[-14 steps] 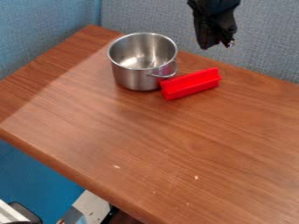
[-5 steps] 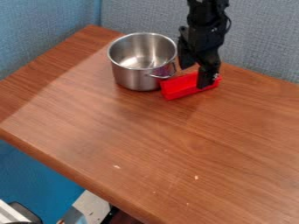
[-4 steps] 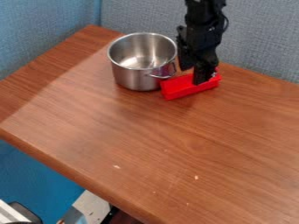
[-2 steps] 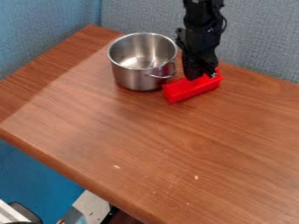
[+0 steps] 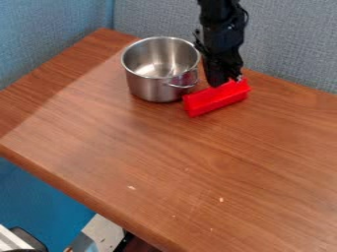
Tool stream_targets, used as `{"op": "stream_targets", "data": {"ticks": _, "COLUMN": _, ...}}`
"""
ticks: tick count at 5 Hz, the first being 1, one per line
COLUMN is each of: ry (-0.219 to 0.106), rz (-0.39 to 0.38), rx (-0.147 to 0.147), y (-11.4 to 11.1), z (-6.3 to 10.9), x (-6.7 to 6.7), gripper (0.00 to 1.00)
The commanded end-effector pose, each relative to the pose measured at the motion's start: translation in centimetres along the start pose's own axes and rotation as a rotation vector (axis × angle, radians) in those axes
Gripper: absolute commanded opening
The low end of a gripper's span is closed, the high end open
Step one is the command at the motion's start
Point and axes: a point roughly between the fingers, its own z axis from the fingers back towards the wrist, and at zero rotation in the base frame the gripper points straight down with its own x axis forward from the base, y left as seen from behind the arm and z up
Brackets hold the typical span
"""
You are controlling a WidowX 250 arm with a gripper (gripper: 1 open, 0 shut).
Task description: Put the red object in the metal pot
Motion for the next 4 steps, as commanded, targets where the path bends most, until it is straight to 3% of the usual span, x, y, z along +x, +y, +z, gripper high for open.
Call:
{"op": "stream_targets", "data": {"ticks": 1, "ry": -0.092, "rz": 0.033, "rx": 0.022, "y": 0.8, "z": 4.0, "x": 0.1, "gripper": 0.00}}
{"op": "stream_targets", "data": {"ticks": 2, "ry": -0.110, "rz": 0.072, "rx": 0.038, "y": 1.9, "z": 5.4, "x": -0.2, "gripper": 0.00}}
{"op": "stream_targets", "data": {"ticks": 4, "ry": -0.093, "rz": 0.113, "rx": 0.064, "y": 4.0, "z": 5.1, "x": 0.5, "gripper": 0.00}}
